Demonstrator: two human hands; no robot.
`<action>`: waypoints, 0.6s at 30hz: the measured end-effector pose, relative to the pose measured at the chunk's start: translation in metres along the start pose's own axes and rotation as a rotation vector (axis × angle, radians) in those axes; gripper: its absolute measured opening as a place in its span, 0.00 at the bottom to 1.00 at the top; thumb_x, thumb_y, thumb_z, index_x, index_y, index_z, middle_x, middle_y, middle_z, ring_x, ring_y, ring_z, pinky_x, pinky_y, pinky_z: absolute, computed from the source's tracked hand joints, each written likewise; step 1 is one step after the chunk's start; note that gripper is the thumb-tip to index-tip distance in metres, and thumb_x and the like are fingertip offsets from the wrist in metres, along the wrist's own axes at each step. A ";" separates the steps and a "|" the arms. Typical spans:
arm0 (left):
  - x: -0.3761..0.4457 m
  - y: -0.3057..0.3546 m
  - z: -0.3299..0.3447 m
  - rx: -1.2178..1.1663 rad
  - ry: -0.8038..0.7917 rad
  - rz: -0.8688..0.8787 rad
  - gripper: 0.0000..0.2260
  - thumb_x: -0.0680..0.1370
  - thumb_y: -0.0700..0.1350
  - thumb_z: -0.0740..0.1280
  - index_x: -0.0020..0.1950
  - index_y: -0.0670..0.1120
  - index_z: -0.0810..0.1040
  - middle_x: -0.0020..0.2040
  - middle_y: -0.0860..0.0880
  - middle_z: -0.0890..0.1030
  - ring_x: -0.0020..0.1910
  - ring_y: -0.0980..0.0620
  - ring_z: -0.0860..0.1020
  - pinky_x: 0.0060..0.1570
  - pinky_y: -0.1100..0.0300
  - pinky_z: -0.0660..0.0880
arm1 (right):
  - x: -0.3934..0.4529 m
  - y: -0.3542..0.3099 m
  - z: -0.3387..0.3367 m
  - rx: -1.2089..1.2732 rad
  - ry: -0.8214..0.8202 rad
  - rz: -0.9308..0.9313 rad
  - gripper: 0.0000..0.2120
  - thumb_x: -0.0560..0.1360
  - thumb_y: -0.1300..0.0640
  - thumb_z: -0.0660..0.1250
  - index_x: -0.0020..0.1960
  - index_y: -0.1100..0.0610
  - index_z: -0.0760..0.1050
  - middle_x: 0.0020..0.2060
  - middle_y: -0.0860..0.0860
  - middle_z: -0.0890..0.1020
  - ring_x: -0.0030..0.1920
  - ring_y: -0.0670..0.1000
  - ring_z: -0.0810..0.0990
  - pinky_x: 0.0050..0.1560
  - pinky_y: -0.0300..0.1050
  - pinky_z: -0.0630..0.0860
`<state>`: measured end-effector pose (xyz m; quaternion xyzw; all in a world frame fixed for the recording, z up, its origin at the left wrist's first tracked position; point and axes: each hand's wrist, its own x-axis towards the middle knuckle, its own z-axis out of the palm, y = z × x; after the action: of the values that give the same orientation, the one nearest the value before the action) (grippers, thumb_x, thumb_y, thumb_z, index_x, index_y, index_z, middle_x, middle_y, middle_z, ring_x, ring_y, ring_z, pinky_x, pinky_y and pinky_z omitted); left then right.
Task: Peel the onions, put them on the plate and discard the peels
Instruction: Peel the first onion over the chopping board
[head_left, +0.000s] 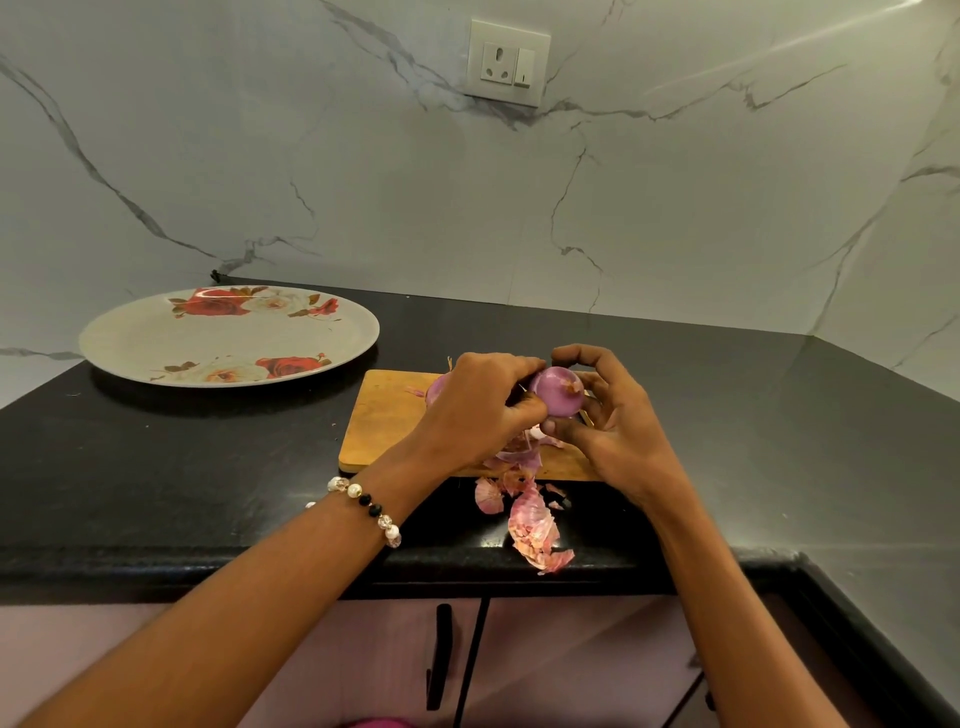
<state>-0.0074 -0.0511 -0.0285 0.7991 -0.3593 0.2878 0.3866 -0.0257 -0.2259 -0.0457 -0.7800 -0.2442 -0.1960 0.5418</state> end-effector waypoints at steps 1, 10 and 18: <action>0.000 -0.001 0.001 0.010 -0.004 0.005 0.15 0.75 0.39 0.69 0.61 0.40 0.79 0.50 0.44 0.84 0.45 0.52 0.80 0.47 0.61 0.79 | 0.000 0.000 0.000 -0.008 0.002 0.000 0.29 0.68 0.70 0.76 0.64 0.54 0.71 0.61 0.56 0.77 0.61 0.56 0.78 0.61 0.51 0.79; 0.002 0.001 -0.003 -0.104 0.063 -0.087 0.15 0.76 0.36 0.66 0.62 0.43 0.78 0.54 0.48 0.82 0.49 0.57 0.77 0.50 0.70 0.75 | -0.002 -0.014 0.000 0.315 0.092 0.104 0.28 0.66 0.67 0.73 0.63 0.52 0.72 0.61 0.53 0.78 0.59 0.50 0.81 0.51 0.39 0.79; 0.003 -0.001 -0.004 -0.326 0.029 -0.211 0.15 0.76 0.34 0.65 0.60 0.46 0.79 0.52 0.51 0.82 0.50 0.57 0.81 0.48 0.65 0.79 | 0.001 -0.012 -0.005 0.557 0.110 0.200 0.42 0.55 0.50 0.86 0.65 0.53 0.73 0.60 0.55 0.81 0.62 0.56 0.80 0.59 0.48 0.80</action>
<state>-0.0056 -0.0483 -0.0242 0.7547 -0.3099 0.1953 0.5442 -0.0326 -0.2270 -0.0347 -0.6097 -0.1811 -0.1089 0.7640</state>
